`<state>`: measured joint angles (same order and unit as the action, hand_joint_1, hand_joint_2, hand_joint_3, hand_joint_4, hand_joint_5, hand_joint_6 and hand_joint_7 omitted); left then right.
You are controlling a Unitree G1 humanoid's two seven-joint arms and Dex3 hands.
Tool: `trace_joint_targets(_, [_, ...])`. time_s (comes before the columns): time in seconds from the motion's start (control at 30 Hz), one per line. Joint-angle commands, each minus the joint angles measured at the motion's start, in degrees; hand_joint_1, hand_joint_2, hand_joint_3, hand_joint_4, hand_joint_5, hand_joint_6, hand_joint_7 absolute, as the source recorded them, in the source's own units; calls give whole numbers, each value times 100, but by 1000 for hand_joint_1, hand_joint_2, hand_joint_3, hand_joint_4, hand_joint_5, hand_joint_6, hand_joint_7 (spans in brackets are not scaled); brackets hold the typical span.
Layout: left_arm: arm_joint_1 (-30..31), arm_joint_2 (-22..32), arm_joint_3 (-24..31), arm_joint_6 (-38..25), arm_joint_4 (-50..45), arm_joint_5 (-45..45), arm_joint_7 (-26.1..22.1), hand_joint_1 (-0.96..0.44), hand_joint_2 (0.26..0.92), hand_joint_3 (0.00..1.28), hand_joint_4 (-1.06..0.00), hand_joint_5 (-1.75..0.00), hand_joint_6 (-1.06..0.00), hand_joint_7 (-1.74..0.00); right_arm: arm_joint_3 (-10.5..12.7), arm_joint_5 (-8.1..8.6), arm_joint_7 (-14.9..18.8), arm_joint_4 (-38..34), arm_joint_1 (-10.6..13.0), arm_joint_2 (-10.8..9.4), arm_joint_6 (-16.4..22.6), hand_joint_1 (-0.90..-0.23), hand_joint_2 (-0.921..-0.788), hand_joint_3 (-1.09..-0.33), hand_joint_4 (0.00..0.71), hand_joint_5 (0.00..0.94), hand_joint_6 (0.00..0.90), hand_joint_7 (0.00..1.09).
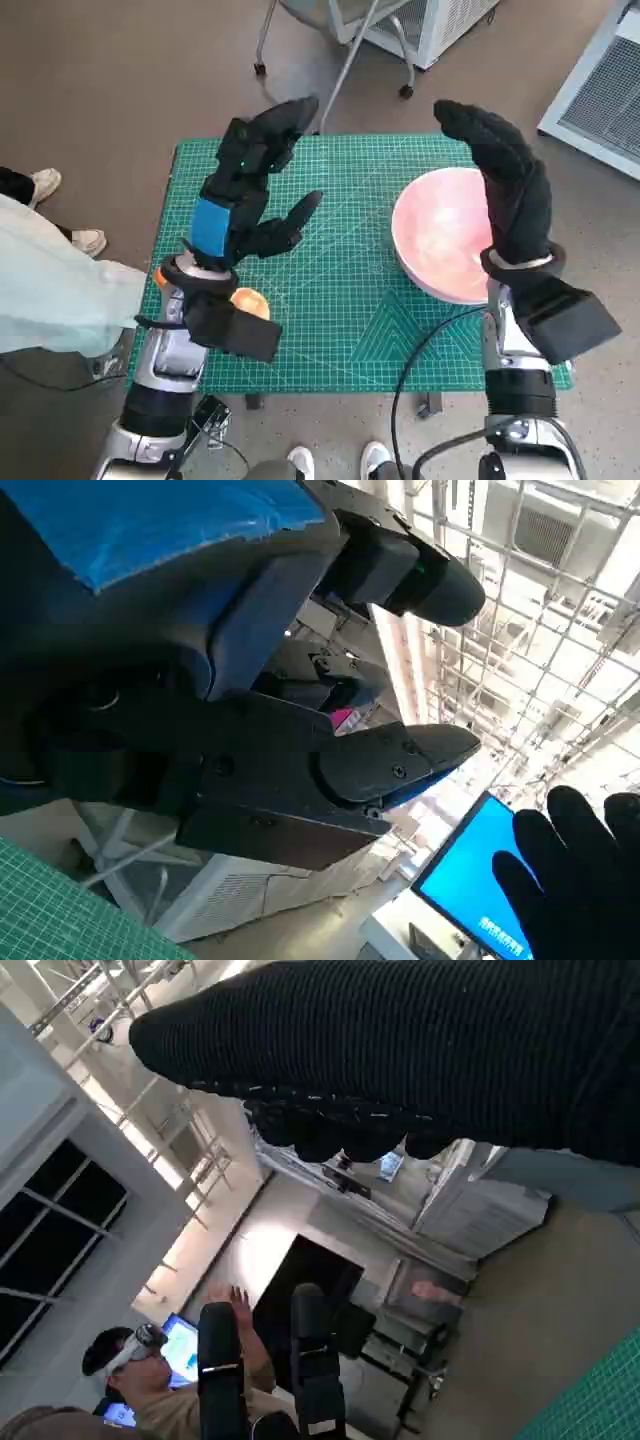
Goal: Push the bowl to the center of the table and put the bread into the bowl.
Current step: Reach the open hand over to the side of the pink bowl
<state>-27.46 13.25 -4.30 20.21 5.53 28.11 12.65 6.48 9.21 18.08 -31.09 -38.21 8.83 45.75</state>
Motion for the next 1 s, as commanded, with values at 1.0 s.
trace_joint_targets(1.0, [-24, -52, -20, 2, -77, -75, -22, -134, 769, 555, -362, -1, -150, -705, 264, 184, 205, -522, -111, 388, 73, -582, -921, -700, 358, 0, 77, 758])
